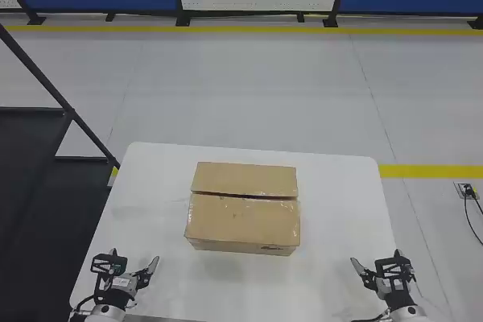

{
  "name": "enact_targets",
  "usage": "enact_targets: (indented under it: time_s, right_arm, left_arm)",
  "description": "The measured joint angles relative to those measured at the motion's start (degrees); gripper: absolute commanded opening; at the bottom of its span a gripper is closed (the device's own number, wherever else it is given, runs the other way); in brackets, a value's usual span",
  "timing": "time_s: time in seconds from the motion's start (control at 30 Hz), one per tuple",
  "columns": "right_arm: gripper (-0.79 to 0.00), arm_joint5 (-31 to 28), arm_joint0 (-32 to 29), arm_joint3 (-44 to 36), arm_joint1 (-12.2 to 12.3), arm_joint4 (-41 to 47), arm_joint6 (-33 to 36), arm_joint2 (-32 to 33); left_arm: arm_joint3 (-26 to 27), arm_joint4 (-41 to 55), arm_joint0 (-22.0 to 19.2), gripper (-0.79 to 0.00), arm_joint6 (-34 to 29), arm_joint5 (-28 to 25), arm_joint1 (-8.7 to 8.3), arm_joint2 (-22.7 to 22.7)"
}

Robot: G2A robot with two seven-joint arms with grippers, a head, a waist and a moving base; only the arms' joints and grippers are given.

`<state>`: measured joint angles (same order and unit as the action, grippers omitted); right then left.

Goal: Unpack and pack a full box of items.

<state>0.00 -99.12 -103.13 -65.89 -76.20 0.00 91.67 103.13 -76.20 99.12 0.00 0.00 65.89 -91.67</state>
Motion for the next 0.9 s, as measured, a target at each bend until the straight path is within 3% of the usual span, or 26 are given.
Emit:
enact_targets:
  time_s: [0.9]
  right_arm:
    - [0.000,-1.6,0.3,-1.2,-0.1,0.5,0.8,-0.8]
  left_arm:
    - [0.3,0.6,-0.4,0.000,0.6,-0.1,0.06,-0.2]
